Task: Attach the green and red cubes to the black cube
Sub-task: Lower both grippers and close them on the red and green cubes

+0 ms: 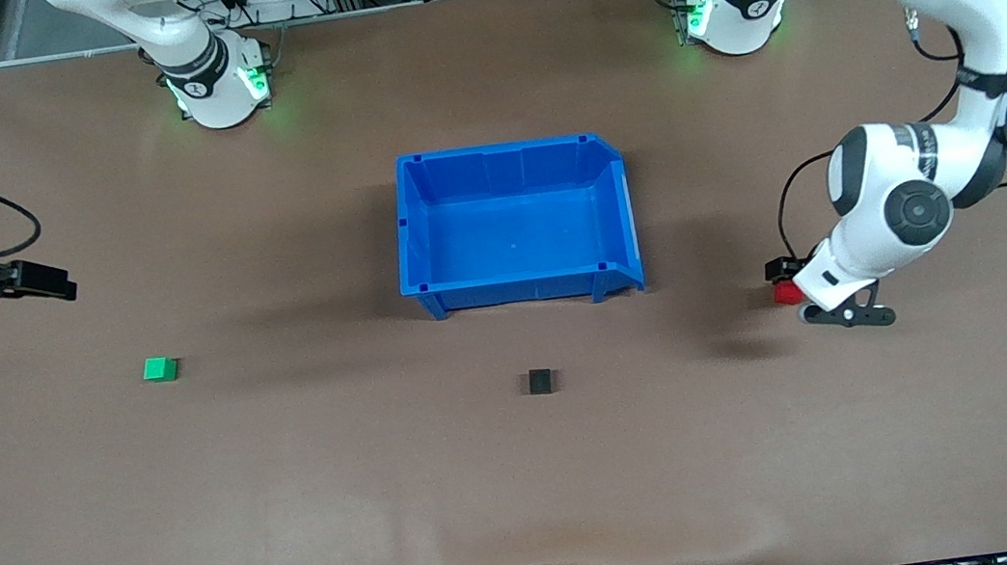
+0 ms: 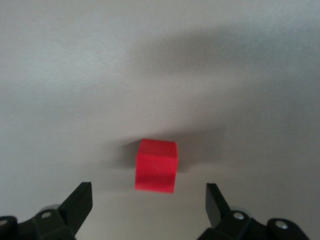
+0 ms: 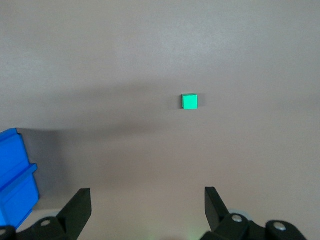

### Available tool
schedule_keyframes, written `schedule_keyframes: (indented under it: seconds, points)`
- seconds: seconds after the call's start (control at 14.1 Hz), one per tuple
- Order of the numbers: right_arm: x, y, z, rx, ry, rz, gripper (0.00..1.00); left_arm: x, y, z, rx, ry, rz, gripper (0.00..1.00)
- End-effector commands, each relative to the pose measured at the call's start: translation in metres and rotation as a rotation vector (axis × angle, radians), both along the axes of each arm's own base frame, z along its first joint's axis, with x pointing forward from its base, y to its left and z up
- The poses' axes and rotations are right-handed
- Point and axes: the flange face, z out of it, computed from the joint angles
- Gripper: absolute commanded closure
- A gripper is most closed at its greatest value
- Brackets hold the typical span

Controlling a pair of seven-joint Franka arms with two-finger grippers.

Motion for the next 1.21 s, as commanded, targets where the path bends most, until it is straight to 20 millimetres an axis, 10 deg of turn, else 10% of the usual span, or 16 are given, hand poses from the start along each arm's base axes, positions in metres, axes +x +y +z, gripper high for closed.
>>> schedule_keyframes:
  seconds: [0.0, 0.57, 0.85, 1.14]
  points:
    - [0.009, -0.011, -0.018, 0.0, 0.007, -0.022, 0.0, 0.005, -0.004, -0.01, 0.025, -0.008, -0.061, 0.0]
    - [0.032, -0.026, -0.075, 0.0, 0.052, -0.045, 0.0, 0.005, -0.01, -0.034, 0.026, -0.021, -0.099, 0.0]
    - [0.041, -0.039, -0.109, 0.0, 0.081, -0.065, 0.0, 0.007, -0.014, -0.03, 0.018, -0.029, -0.066, 1.0]
    - [0.041, -0.052, -0.143, 0.006, 0.076, -0.049, 0.0, 0.01, -0.013, -0.025, 0.016, -0.044, -0.003, 1.0]
